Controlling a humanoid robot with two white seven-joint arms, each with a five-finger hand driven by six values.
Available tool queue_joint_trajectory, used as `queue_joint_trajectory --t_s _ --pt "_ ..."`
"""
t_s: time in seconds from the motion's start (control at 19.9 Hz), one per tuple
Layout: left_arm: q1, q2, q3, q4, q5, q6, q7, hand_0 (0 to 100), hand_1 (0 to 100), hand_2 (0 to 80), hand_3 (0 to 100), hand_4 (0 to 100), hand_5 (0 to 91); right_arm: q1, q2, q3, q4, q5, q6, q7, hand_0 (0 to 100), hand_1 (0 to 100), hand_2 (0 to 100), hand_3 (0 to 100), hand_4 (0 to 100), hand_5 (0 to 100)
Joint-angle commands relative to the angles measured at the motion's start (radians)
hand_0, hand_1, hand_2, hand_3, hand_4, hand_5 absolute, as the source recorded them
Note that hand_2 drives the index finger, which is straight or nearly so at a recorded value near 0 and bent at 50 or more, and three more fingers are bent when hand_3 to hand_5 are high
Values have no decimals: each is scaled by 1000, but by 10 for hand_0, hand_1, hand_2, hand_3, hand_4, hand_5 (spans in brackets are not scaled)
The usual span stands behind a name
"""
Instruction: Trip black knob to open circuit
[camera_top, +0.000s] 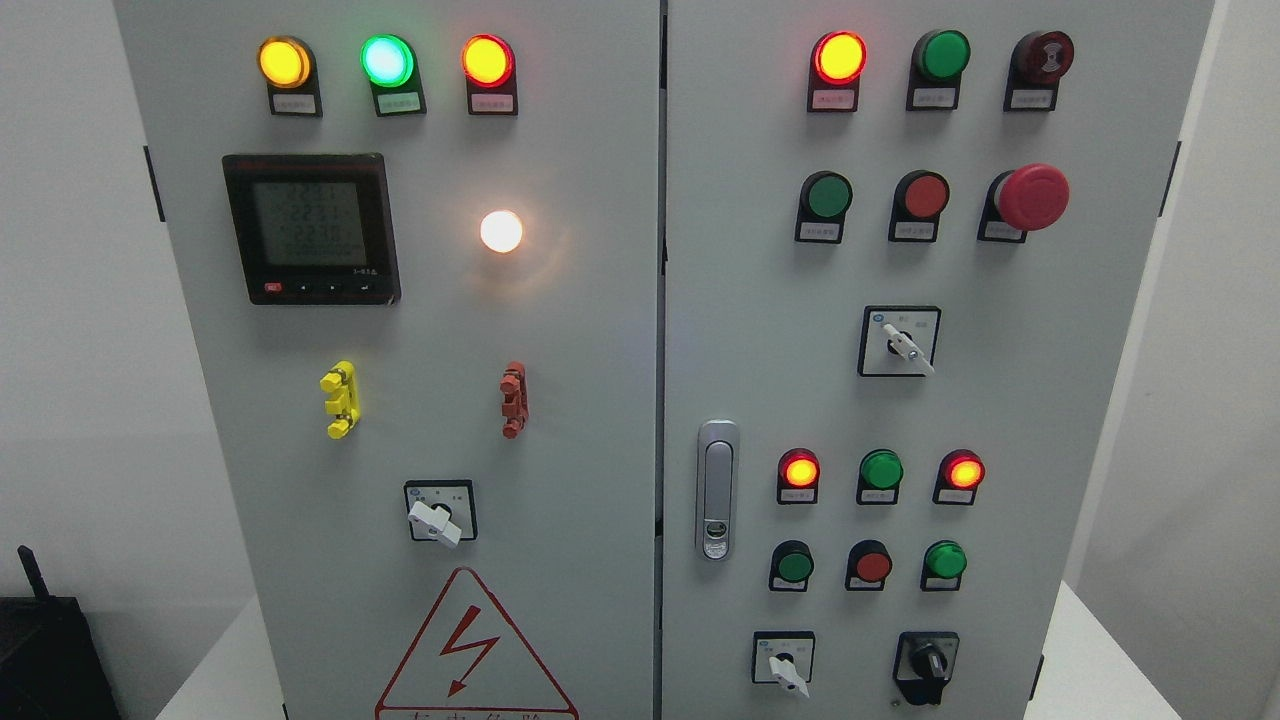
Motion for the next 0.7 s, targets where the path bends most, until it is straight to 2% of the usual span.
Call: queue_joint_trajectory --t_s 0.0,0.35,0.55,0.65 --pt "0 0 0 -25 0 -1 0 120 389 0 0 0 0 8 -43 -5 -438 0 -39 -52 0 16 0 265 202 0" --pt "0 0 0 -25 0 -1 0 120 389 0 0 0 0 11 -48 -26 -697 0 -30 -60 0 11 0 315 262 49" --pt "0 0 0 -25 0 -1 0 120 389 0 0 0 0 12 -49 -62 -815 0 -25 -66 0 10 0 332 271 75" --pt "0 0 0 -27 0 1 0 120 389 0 0 0 0 12 -63 -85 -876 0 -18 -66 0 10 0 335 277 84"
